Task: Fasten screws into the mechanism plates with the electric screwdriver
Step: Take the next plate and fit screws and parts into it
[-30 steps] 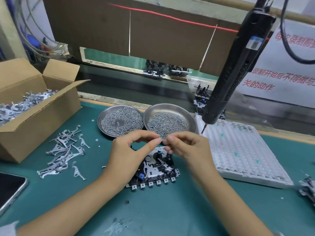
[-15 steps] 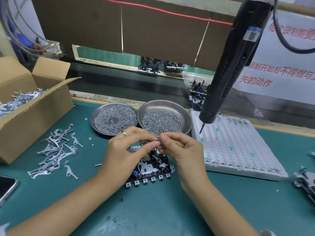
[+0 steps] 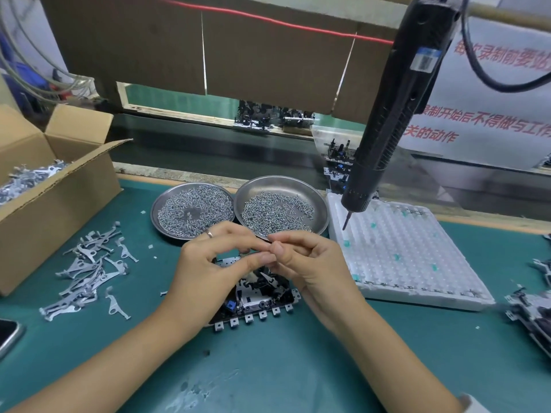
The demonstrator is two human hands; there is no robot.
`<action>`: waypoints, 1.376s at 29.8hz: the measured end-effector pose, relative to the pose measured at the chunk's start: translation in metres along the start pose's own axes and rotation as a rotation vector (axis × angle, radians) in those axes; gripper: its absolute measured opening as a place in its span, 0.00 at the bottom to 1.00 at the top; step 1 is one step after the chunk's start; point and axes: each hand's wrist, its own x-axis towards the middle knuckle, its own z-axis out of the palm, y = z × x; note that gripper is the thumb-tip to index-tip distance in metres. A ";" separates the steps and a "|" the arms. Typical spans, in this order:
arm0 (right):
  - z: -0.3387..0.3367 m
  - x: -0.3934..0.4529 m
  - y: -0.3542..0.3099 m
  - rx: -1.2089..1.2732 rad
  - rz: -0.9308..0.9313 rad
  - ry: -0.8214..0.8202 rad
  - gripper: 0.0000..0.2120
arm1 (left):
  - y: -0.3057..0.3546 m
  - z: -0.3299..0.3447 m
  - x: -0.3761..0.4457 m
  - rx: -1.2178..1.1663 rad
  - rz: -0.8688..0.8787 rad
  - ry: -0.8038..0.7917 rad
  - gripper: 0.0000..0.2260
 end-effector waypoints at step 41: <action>-0.170 0.104 -0.080 -1.856 0.009 0.188 0.04 | -0.001 0.001 0.005 -0.127 -0.317 0.121 0.07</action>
